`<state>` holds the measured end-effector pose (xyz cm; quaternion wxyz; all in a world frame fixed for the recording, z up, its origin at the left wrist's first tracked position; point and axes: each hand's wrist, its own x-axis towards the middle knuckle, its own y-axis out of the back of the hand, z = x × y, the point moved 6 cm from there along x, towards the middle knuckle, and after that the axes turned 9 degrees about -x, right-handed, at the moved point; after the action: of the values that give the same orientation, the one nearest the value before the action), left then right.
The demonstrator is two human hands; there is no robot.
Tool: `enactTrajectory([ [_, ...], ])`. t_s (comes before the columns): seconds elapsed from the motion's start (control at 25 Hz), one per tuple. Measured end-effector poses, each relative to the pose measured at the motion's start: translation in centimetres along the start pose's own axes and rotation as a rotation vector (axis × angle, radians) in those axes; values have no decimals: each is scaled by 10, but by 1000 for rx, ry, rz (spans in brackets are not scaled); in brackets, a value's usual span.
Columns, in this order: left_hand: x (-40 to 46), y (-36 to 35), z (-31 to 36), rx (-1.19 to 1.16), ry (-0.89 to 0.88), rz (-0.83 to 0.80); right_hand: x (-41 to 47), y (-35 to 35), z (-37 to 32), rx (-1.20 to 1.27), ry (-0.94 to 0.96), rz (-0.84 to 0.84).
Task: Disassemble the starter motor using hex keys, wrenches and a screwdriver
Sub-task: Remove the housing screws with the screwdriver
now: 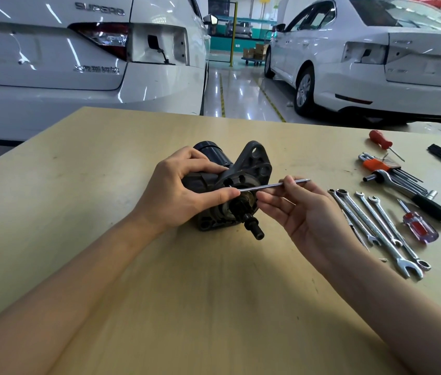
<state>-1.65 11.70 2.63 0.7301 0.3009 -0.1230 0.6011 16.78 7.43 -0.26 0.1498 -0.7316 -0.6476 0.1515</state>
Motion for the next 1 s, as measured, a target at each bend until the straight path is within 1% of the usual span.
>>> enactTrajectory([
  [0.28,0,1,-3,-17,2,8,1,2,13,81,-82,64],
  [0.44,0,1,-3,-37,8,4,-3,2,13,79,-63,76],
  [0.52,0,1,-2,-45,6,0,-1,1,5,11,11,71],
  [0.6,0,1,-2,-41,-6,-2,0,-5,-16,-179,173,70],
  [0.76,-2,1,-1,-45,-2,-28,-7,-40,-51,-587,548,43],
  [0.84,0,2,-2,-47,20,-80,-15,-63,-58,-845,771,32],
  [0.92,4,7,-3,-158,48,-171,-28,-91,-57,-1173,1037,-37],
  [0.96,7,12,-4,-252,53,-191,-34,-104,-51,-1320,1122,-109],
  [1.0,9,18,-6,-346,86,-183,-38,-115,-41,-1457,1152,-194],
])
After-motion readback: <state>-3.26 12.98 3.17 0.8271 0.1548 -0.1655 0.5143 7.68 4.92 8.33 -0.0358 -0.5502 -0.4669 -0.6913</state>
